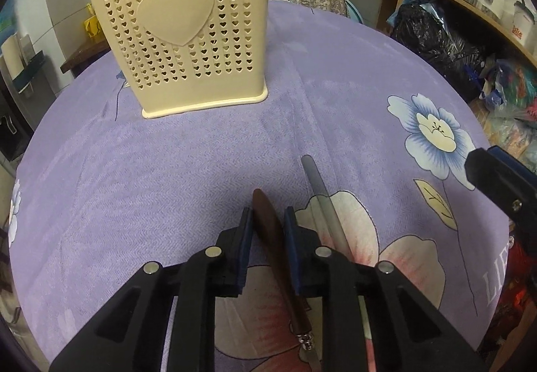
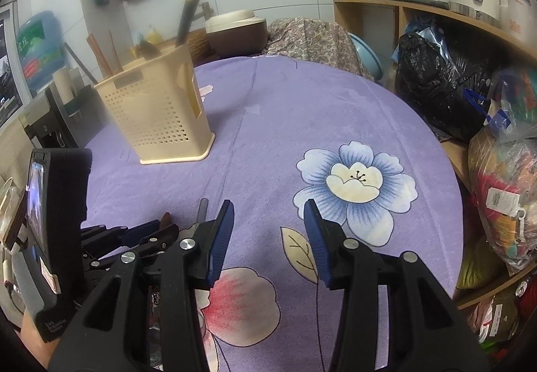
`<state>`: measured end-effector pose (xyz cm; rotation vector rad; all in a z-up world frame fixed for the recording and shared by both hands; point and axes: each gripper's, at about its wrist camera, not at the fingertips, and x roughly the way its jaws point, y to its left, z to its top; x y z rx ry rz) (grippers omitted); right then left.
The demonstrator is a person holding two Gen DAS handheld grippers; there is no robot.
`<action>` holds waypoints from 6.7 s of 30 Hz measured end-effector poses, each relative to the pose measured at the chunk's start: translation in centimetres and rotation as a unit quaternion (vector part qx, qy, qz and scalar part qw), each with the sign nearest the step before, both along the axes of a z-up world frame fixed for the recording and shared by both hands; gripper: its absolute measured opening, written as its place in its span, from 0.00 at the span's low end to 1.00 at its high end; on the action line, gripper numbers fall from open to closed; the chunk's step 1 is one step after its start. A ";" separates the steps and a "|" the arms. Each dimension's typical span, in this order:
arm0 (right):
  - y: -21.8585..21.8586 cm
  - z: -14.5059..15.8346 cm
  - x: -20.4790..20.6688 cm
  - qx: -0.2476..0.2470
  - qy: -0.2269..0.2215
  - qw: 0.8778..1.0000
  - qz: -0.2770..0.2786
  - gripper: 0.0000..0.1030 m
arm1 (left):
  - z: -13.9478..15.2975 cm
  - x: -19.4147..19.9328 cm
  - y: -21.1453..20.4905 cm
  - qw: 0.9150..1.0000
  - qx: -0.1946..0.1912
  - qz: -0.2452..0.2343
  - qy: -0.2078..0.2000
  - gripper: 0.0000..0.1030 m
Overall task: Organize utensils
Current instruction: 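Grasp the wooden-handled spoon with the left gripper while the right gripper grasps the metal spoon, then lift both spoons with both grippers and carry them above the cream holder, then lower the wooden-handled spoon into the holder with the left gripper while the right gripper lowers the metal spoon in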
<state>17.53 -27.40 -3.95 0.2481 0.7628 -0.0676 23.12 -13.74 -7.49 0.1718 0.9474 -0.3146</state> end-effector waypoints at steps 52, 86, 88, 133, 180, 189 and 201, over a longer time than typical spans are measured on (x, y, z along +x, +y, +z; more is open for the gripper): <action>6.0 -3.5 7.6 0.025 0.064 0.993 0.095 0.10 | 0.2 1.4 8.0 0.998 -0.011 0.066 -0.008 0.24; 3.6 5.3 2.6 0.045 -0.104 0.989 0.094 0.09 | 12.3 -1.0 8.7 0.975 -0.096 0.057 -0.193 0.15; 3.5 5.0 2.8 0.047 -0.100 0.990 0.092 0.09 | 12.4 -1.0 8.6 0.975 -0.093 0.057 -0.195 0.15; 3.8 5.0 2.7 0.042 -0.105 0.989 0.098 0.03 | 14.2 -1.2 9.0 0.970 -0.100 0.050 -0.216 0.15; 7.5 15.3 16.6 -0.014 -0.218 0.967 0.127 0.03 | 23.9 10.2 7.2 0.957 -0.134 0.049 -0.251 0.15; 8.5 10.8 15.7 -0.028 -0.187 0.971 0.144 0.03 | 19.8 10.4 7.8 0.968 -0.129 0.036 -0.214 0.15; 9.3 9.3 14.7 -0.061 -0.184 0.969 0.151 0.04 | 19.7 8.8 8.3 0.966 -0.108 0.019 -0.235 0.22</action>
